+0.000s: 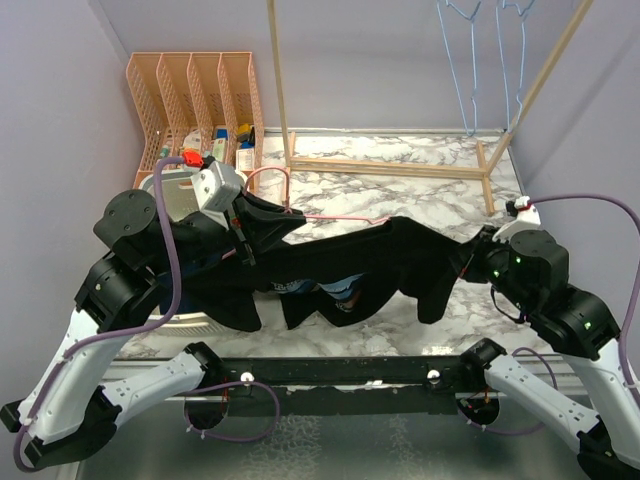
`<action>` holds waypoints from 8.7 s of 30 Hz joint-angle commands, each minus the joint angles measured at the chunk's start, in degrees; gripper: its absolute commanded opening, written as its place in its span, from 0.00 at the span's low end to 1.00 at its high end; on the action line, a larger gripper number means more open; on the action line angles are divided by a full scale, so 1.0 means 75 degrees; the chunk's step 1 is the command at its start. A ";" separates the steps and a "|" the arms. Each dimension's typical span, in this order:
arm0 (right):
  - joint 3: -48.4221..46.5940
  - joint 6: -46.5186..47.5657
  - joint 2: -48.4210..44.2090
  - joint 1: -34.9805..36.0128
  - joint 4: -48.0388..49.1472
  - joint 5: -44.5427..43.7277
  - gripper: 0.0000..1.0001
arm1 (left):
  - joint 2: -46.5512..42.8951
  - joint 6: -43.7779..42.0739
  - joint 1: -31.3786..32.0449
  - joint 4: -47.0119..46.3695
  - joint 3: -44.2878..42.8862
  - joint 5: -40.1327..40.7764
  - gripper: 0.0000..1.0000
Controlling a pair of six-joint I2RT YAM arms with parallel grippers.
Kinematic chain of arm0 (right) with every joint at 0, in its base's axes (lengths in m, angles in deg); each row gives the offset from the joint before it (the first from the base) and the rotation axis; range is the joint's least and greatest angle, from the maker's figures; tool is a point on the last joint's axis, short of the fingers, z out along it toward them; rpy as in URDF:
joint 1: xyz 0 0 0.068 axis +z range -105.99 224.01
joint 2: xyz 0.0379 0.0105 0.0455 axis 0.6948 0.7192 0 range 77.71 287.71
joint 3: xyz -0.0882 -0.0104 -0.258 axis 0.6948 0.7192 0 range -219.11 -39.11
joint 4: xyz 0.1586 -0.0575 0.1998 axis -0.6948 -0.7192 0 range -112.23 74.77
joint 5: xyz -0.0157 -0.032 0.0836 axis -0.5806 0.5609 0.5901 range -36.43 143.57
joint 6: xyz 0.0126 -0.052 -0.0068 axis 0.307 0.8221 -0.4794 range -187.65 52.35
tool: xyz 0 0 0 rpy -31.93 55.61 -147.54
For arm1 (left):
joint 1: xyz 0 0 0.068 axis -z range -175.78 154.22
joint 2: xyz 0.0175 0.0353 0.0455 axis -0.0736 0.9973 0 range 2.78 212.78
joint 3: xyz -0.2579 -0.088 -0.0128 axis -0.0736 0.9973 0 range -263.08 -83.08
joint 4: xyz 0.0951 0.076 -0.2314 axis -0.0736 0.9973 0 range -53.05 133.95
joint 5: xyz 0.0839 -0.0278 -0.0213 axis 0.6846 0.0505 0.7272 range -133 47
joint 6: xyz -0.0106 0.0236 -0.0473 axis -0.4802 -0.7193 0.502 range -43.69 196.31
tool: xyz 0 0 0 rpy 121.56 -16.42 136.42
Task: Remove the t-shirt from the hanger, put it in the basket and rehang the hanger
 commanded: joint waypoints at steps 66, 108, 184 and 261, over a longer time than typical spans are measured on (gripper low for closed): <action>-0.1127 0.2797 0.0123 -0.0108 0.0544 0.4821 0.44 | 0.1230 0.0769 -0.0107 -0.2796 0.1824 -0.2597 0.00; -0.1829 0.2482 0.0678 -0.0111 -0.0207 0.1229 0.01 | 0.1511 0.0811 -0.0111 -0.1976 0.1775 0.1563 0.93; -0.3718 0.2476 0.5623 -0.1104 0.4168 0.1110 1.00 | 0.0900 0.0406 -0.0103 -0.0414 0.3484 0.3222 0.86; 0.2129 0.1321 0.0521 -0.1104 0.2718 0.2299 1.00 | 0.3295 -0.0934 -0.0572 0.2086 -0.2853 0.9130 0.00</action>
